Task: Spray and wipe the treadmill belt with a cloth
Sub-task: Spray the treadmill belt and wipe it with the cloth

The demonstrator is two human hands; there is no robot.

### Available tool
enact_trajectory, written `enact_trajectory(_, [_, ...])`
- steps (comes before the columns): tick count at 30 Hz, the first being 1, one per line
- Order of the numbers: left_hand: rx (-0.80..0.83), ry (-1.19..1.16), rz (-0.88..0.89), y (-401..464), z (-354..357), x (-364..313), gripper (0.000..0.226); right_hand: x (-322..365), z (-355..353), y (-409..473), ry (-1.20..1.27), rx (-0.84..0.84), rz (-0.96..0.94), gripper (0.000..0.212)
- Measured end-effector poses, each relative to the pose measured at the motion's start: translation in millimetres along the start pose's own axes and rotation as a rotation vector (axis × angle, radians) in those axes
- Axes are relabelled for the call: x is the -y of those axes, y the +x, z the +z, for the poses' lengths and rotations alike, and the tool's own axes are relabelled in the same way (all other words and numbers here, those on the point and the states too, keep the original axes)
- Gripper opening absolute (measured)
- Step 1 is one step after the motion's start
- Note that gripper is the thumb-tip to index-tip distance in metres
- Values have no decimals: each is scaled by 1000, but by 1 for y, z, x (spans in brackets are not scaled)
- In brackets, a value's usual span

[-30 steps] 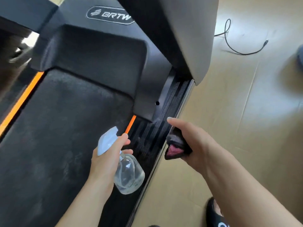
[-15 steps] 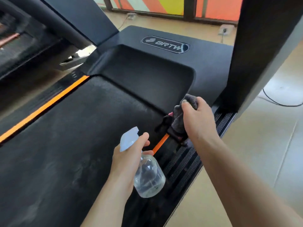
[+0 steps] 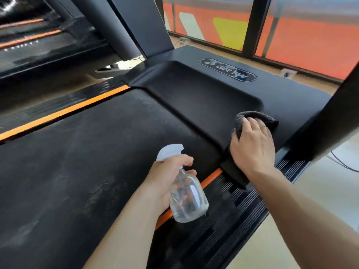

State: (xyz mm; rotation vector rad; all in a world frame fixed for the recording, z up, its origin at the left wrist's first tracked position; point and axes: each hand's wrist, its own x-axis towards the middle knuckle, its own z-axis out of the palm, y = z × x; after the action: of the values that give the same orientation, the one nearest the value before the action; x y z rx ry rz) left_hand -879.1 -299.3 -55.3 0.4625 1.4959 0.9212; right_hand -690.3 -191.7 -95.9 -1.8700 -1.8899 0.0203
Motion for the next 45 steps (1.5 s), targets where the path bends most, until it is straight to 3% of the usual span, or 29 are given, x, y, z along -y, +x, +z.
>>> enact_trajectory(2, [24,14,1,5,3,-3,17,-2,1,3,-39,7,-17,49])
enact_trajectory(6, [41,136,-10,11,7,-4,22,0,2,3,-56,14,-10,50])
enact_trajectory(13, [-60,202,59,1,1,-9,23,-2,-5,0,-41,42,-24,53])
enact_trajectory(22, [-147,284,108,-7,-16,-8,20,-3,2,0,-121,15,-91,42])
enact_trajectory(25, [-116,312,95,-16,-28,-5,22,12,5,-7,-207,113,-250,45])
enact_trajectory(29, [-159,332,167,-26,-42,-5,22,52,30,-37,-251,429,-378,58])
enact_trajectory(33, [-232,323,252,-27,-54,-4,17,61,32,-49,-246,431,-353,58])
enact_trajectory(37, [-299,286,268,-25,-61,-3,14,71,8,-97,-63,539,-605,87])
enact_trajectory(39, [-328,273,282,-26,-64,-2,14,70,1,-103,-108,605,-674,89])
enact_trajectory(41, [-337,295,288,-27,-67,0,16,62,7,-83,-234,499,-633,74])
enact_trajectory(43, [-339,329,290,-26,-67,2,25,57,16,-53,-351,461,-465,60])
enact_trajectory(45, [-320,351,299,-23,-63,2,32,59,28,-34,-335,476,-324,59])
